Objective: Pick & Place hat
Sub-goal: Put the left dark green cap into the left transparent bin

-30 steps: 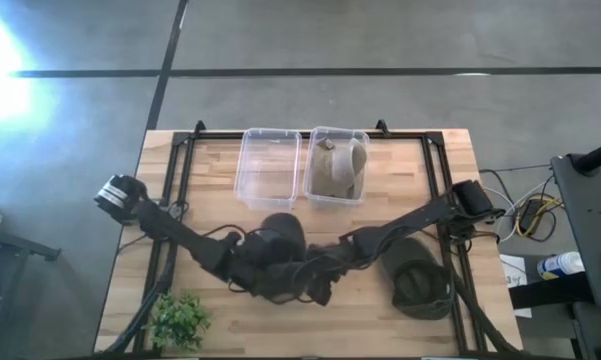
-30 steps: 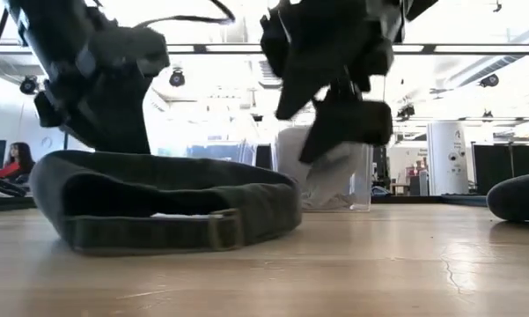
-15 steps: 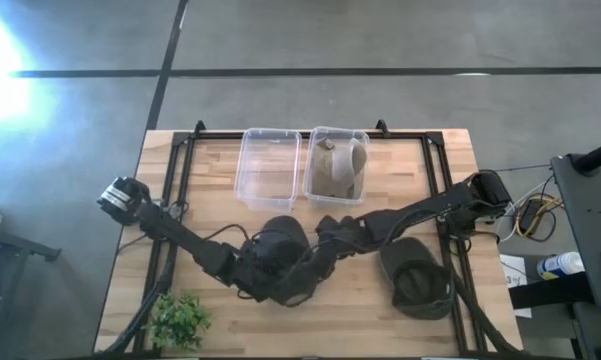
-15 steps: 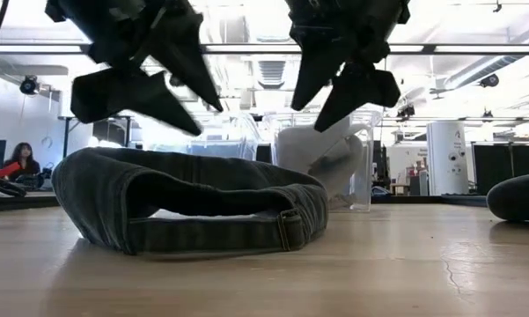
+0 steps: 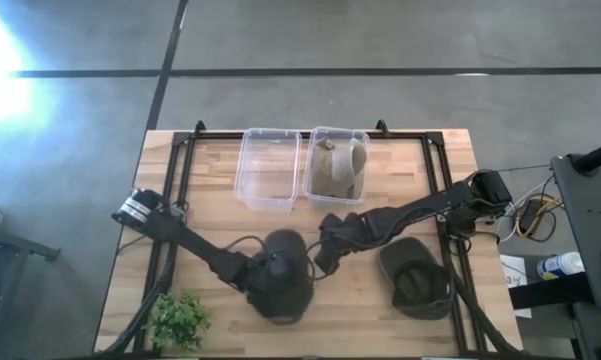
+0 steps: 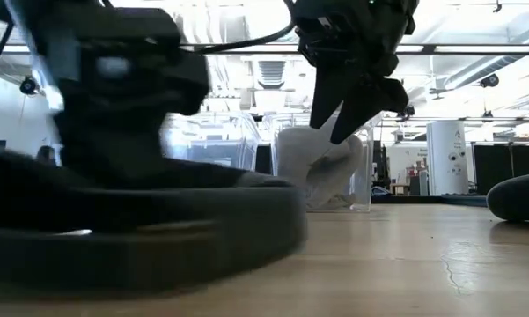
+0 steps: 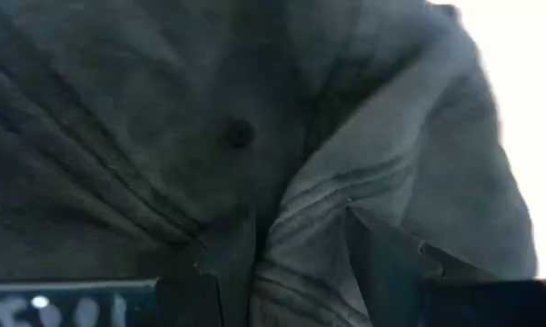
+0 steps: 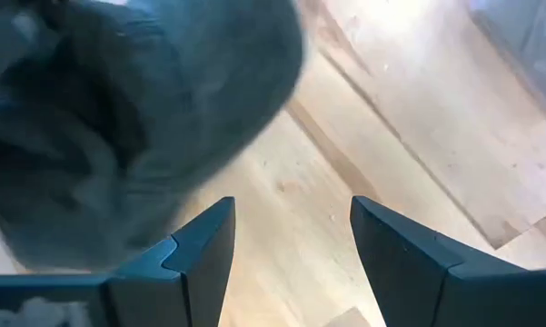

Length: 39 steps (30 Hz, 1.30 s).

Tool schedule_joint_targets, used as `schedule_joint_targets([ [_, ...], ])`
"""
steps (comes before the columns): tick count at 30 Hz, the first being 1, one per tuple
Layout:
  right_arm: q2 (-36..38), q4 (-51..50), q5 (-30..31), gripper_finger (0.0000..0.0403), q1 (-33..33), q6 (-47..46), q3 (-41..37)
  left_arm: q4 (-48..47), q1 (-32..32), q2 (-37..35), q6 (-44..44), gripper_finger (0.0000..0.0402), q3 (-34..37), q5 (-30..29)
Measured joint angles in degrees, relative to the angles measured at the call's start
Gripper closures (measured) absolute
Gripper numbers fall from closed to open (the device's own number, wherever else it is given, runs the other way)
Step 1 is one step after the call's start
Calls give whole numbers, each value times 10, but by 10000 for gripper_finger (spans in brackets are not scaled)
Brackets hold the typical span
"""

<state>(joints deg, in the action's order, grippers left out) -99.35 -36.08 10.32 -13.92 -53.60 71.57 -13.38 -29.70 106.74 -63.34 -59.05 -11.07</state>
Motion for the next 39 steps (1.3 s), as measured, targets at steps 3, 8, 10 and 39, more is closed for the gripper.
schedule_joint_targets([
  [3,0,1,-15,188,0,0,-4,-94,-14,-8,57,230,2,55],
  [8,0,1,-53,188,0,0,-11,-206,-26,-45,251,229,2,29],
  [10,0,1,-76,188,0,0,-13,-218,-26,-54,347,229,-1,-5],
  [39,0,13,-94,188,14,17,-16,-172,0,-109,-203,229,24,-394],
])
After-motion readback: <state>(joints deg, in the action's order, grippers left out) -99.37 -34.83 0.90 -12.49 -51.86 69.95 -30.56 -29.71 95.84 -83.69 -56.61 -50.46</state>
